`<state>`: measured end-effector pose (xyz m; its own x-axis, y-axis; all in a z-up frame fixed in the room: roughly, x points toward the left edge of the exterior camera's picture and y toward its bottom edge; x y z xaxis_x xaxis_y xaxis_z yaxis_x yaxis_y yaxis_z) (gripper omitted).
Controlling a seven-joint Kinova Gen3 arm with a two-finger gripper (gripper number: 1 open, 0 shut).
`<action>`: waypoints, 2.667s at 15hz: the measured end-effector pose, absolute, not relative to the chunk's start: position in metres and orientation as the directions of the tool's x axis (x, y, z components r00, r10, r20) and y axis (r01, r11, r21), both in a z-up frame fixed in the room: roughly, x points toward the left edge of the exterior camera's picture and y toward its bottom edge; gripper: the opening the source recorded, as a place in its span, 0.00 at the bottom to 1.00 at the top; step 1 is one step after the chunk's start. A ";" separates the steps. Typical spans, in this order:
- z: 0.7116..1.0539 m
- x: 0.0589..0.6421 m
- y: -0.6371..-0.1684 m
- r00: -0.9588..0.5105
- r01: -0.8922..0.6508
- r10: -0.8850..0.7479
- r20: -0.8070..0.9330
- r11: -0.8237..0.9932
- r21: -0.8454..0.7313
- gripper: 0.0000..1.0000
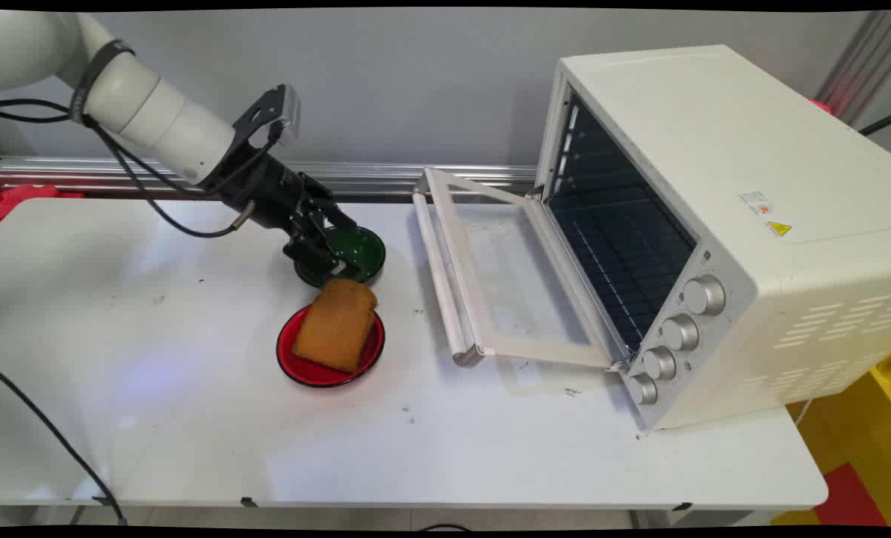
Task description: Close the oven
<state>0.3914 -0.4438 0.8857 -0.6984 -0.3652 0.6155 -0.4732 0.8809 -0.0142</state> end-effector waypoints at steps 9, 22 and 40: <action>0.873 0.407 -0.479 -0.662 -0.502 -0.427 0.616 0.863 0.059 0.00; 0.834 0.386 -0.496 -0.630 -0.491 -0.435 0.644 0.865 0.105 0.00; 0.772 0.345 -0.514 -0.600 -0.456 -0.360 0.714 0.888 0.065 0.00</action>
<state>0.3454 -0.5142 0.7720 -0.6001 -0.3604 0.7141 -0.4558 0.8877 0.0650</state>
